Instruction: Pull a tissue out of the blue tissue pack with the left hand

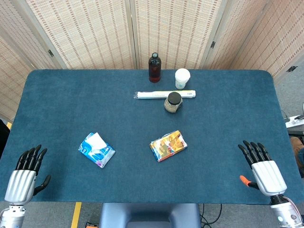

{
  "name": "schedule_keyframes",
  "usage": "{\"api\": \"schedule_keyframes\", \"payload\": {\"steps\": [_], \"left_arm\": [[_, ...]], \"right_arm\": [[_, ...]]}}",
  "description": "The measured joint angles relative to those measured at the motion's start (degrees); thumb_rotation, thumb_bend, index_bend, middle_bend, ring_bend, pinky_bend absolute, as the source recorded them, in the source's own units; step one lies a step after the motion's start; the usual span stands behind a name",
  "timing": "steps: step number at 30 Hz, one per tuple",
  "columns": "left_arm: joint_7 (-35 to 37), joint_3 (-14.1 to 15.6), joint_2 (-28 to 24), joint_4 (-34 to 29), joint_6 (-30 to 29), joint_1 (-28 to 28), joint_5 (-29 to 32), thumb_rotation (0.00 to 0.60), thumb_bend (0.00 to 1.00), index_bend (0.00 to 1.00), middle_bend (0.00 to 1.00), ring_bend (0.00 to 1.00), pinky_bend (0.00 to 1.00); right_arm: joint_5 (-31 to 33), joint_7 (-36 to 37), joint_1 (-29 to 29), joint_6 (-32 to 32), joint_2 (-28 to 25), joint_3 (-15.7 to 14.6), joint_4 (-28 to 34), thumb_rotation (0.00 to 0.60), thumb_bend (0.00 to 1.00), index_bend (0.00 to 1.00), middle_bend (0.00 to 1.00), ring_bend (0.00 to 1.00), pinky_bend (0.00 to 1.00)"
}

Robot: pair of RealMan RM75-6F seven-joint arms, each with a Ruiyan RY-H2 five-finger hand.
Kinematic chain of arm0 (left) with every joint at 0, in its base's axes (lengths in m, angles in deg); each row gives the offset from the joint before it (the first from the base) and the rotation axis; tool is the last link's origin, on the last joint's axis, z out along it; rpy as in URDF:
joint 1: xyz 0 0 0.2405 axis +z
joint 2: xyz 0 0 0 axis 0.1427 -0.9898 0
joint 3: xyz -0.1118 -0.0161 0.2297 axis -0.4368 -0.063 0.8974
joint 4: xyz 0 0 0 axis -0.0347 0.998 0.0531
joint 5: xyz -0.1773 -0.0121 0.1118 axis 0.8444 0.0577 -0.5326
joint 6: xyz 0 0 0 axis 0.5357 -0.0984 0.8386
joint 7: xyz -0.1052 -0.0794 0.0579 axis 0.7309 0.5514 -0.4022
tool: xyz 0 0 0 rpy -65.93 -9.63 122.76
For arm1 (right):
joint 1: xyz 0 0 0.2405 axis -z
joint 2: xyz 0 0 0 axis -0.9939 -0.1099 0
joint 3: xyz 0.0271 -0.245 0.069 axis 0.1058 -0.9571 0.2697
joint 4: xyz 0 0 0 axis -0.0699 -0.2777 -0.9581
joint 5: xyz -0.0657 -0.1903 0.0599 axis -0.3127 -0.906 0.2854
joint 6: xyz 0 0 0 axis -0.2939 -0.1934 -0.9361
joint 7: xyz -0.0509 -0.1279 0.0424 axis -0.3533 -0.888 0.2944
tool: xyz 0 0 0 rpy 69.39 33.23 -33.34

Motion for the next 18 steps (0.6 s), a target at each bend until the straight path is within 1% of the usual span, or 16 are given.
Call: {"api": "schedule_keyframes", "payload": {"steps": [7, 13, 18], "left_arm": [[0.05, 0.21, 0.08, 0.03, 0.01, -0.16, -0.72, 0.600, 0.37, 0.00, 0.00, 0.00, 0.13], [1.42, 0.60, 0.16, -0.42, 0.26, -1.09, -2.90, 0.600, 0.37, 0.00, 0.00, 0.00, 0.13], [3.50, 1.18, -0.47, -2.61, 4.07, -3.04, -3.22, 0.600, 0.37, 0.02, 0.00, 0.00, 0.13]], "right_arm": [[-0.09, 0.08, 0.04, -0.04, -0.04, -0.07, 0.02, 0.600, 0.11, 0.00, 0.00, 0.00, 0.00], [0.33, 0.24, -0.04, 0.07, -0.09, 0.19, 0.13, 0.600, 0.11, 0.00, 0.00, 0.00, 0.00], [1.18, -0.33, -0.43, 0.95, 0.20, 0.51, 0.11, 0.600, 0.11, 0.00, 0.00, 0.00, 0.00]]}}
